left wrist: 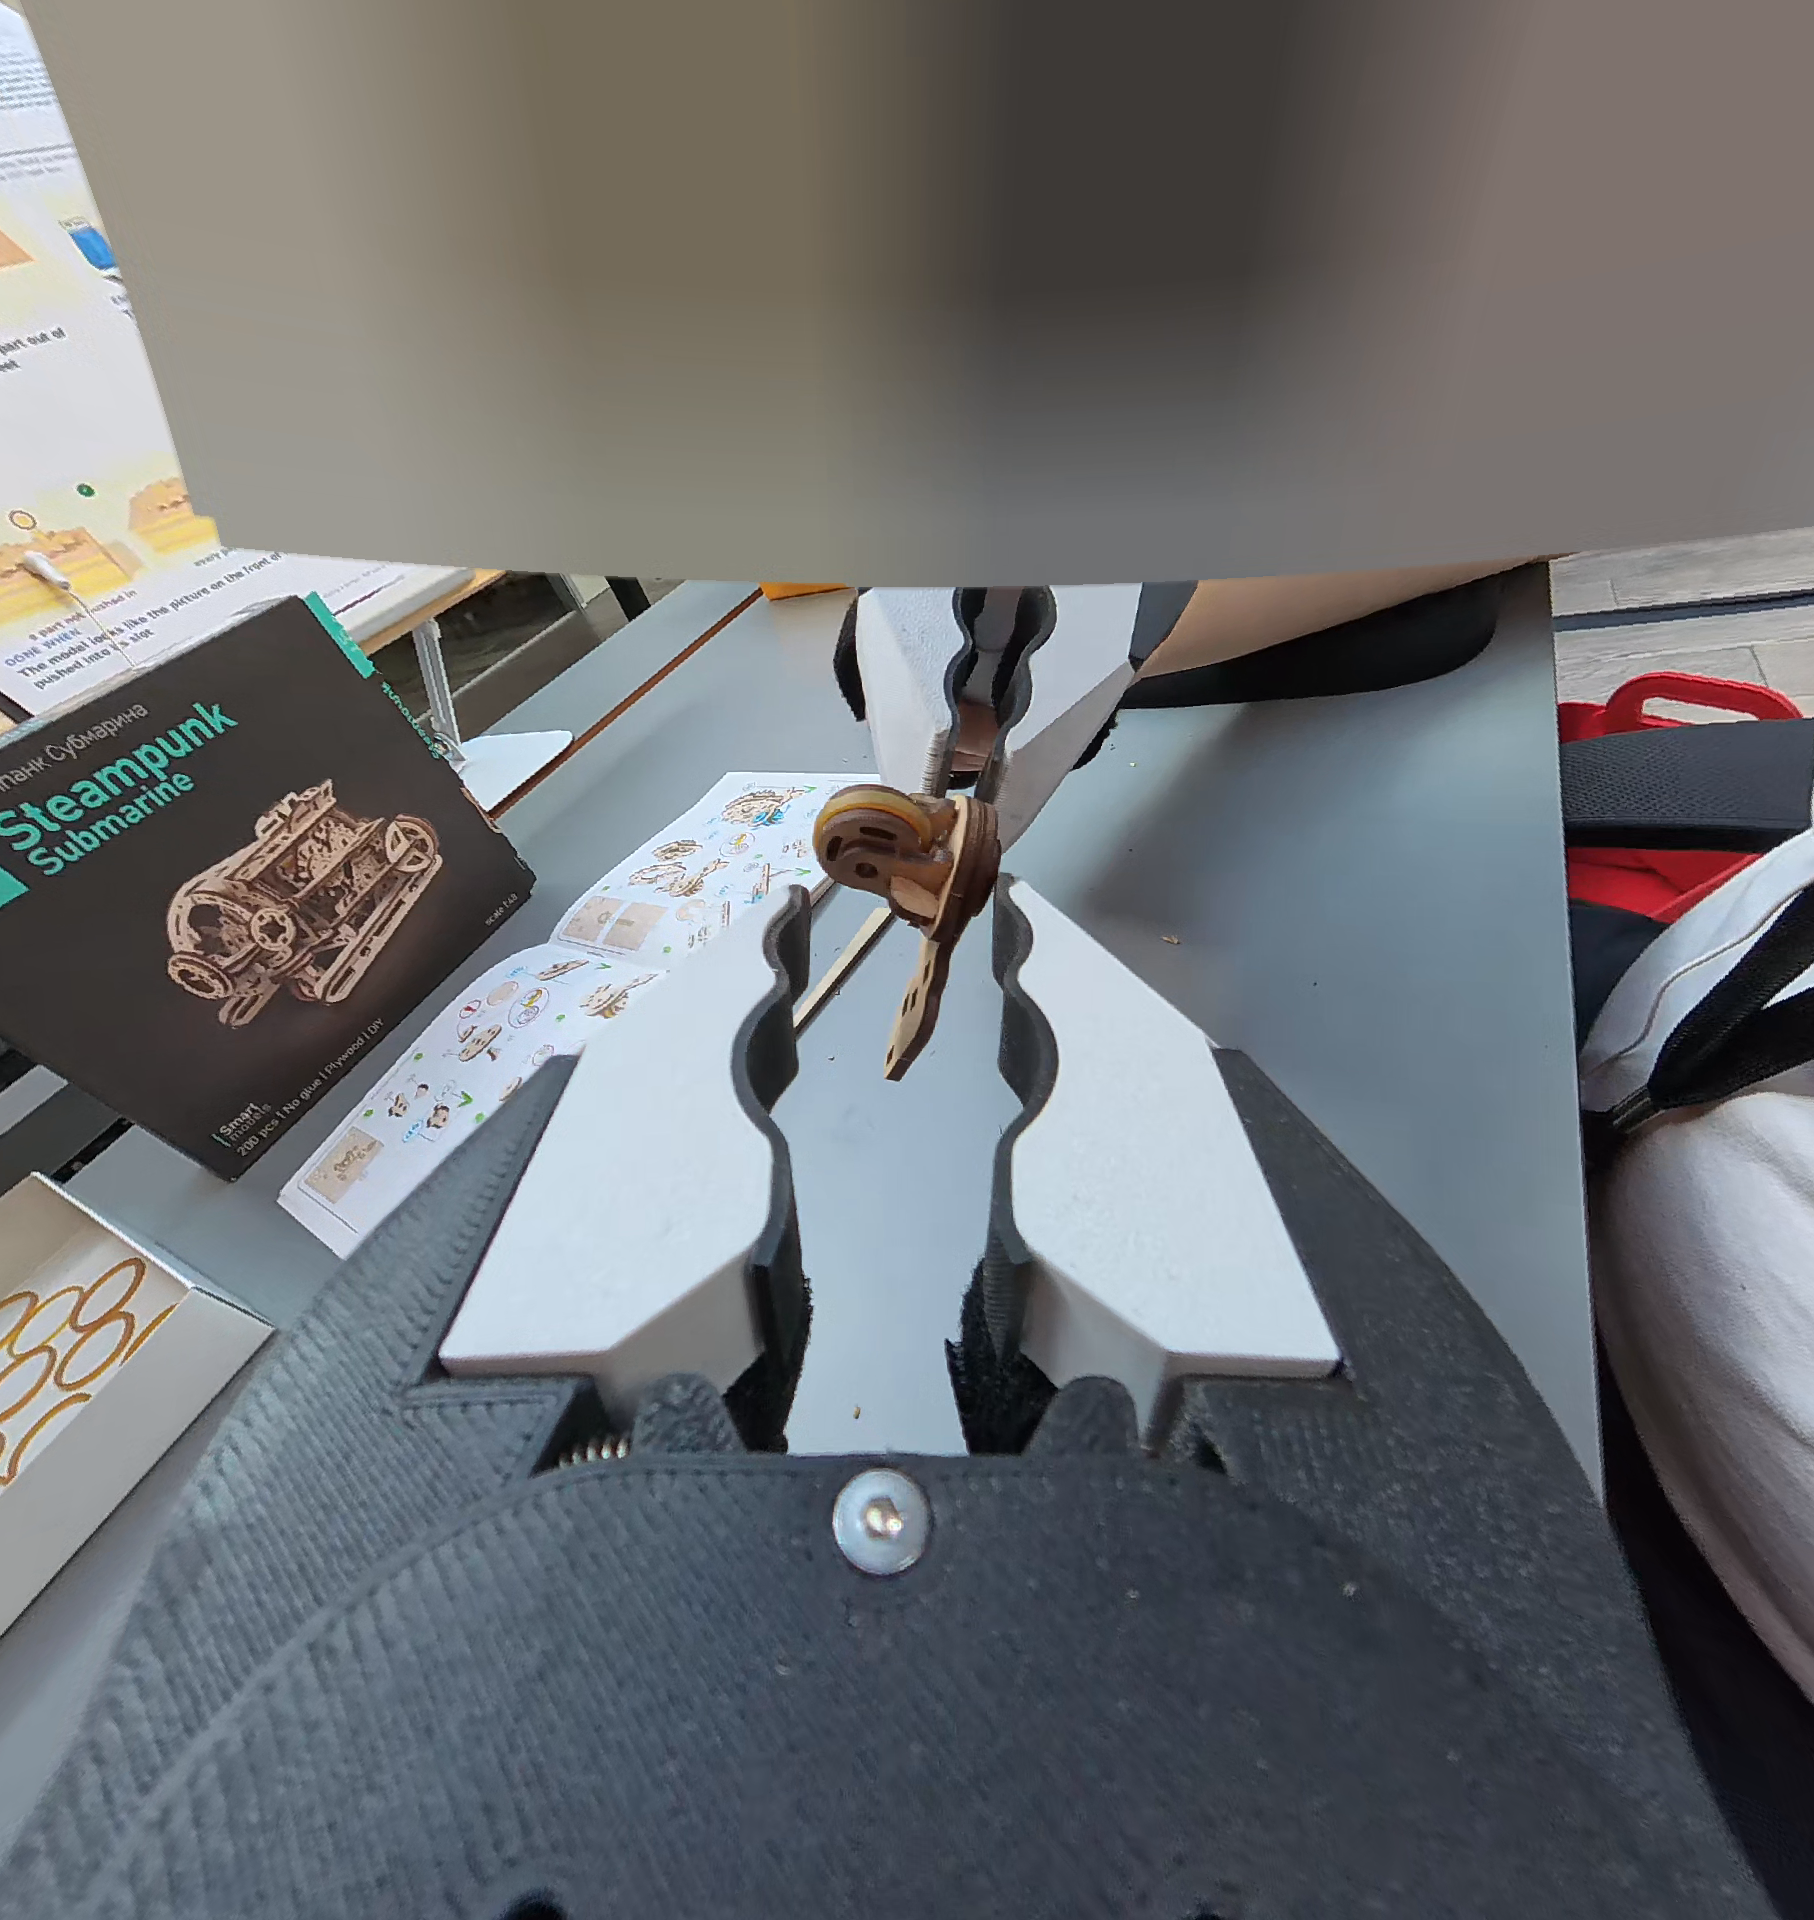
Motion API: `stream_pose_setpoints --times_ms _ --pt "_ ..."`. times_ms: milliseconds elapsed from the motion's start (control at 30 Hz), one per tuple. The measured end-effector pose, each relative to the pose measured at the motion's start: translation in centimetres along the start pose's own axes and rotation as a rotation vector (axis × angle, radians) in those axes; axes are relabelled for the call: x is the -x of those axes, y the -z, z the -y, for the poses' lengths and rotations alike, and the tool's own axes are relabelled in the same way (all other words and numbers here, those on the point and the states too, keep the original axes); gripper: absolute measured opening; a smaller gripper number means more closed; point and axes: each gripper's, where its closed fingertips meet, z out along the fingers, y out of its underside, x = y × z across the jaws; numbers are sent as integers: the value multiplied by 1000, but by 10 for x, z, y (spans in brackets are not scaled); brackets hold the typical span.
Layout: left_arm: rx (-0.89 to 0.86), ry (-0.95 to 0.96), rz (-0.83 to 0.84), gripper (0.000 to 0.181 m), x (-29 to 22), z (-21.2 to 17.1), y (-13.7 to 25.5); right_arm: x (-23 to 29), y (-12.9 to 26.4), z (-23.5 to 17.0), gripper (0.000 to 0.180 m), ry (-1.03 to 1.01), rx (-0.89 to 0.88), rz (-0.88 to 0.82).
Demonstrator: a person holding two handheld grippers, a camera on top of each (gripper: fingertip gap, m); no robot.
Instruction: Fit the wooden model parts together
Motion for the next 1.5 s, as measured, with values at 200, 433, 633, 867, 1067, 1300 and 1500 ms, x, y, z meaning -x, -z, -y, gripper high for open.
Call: stream_pose_setpoints --times_ms 200,433,633,867,1067,1300,1500 --pt "38 -9 -14 21 -3 -7 -3 -2 -2 -6 5 43 34 -36" --pt "72 -57 2 17 -2 -11 -4 -2 -3 -11 6 26 40 -27" --pt "136 -110 32 17 0 -19 -6 -1 -4 -19 6 -9 56 -10" --pt "211 -123 49 17 0 -26 -6 0 -7 -28 6 -77 71 18" --pt "165 -15 80 20 11 -22 -3 -8 -9 -27 4 -457 31 76" --pt "111 71 126 22 26 -15 9 -19 -5 -25 4 -854 -76 165" --pt "107 122 106 14 26 -17 8 -16 -8 -24 3 -976 -98 218"
